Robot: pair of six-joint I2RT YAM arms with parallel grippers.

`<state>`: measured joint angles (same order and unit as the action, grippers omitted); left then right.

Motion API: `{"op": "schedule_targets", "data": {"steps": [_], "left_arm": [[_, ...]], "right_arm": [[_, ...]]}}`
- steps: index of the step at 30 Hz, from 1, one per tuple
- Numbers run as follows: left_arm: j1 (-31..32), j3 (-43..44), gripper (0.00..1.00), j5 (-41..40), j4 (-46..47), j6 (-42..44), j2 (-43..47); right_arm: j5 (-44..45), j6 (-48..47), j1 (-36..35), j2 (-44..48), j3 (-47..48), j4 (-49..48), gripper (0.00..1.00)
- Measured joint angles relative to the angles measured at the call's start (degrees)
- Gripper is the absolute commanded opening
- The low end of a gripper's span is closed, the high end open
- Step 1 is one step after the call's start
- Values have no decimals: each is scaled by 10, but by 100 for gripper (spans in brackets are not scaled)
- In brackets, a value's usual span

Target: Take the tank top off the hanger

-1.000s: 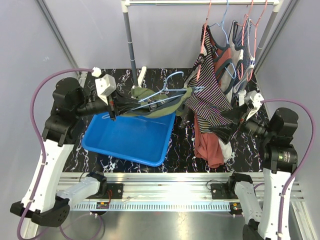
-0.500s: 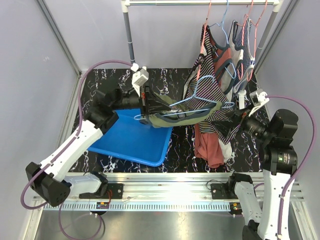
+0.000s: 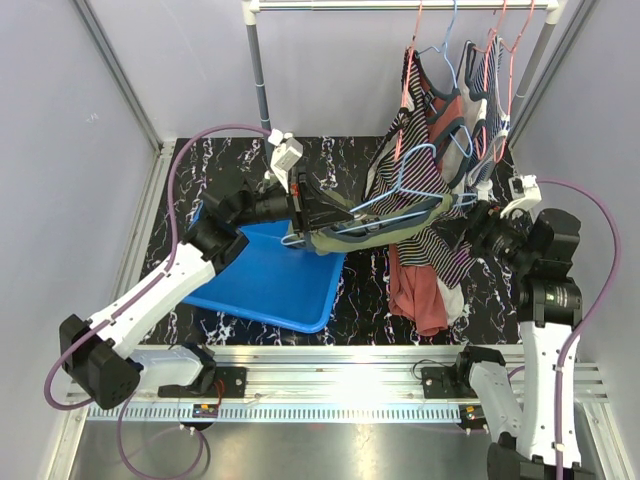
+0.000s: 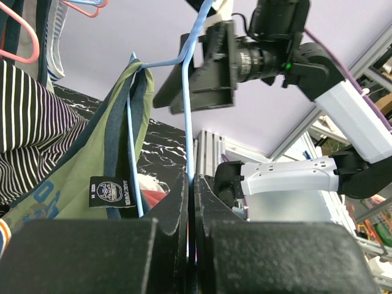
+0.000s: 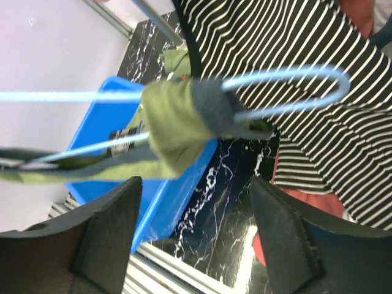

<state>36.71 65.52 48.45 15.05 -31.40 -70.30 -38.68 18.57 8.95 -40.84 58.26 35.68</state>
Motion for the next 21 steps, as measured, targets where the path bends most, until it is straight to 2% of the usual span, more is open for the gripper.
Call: {"op": "schedule_targets", "data": {"steps": [9,12,13,16,21], "left_arm": [[10,-23,0,-6,26,-22,0],[12,-23,0,-7,28,-24,0],[13,-23,0,-7,29,-26,0],[13,-23,0,-8,28,-26,0],[14,-23,0,-12,10,-5,0]], "right_arm": [[8,69,0,-36,-22,-101,59],[8,87,0,-38,-30,-125,41],[7,92,0,-38,-33,-131,24],[10,102,0,-39,-37,-137,0],[42,94,0,-35,-35,-119,0]]}}
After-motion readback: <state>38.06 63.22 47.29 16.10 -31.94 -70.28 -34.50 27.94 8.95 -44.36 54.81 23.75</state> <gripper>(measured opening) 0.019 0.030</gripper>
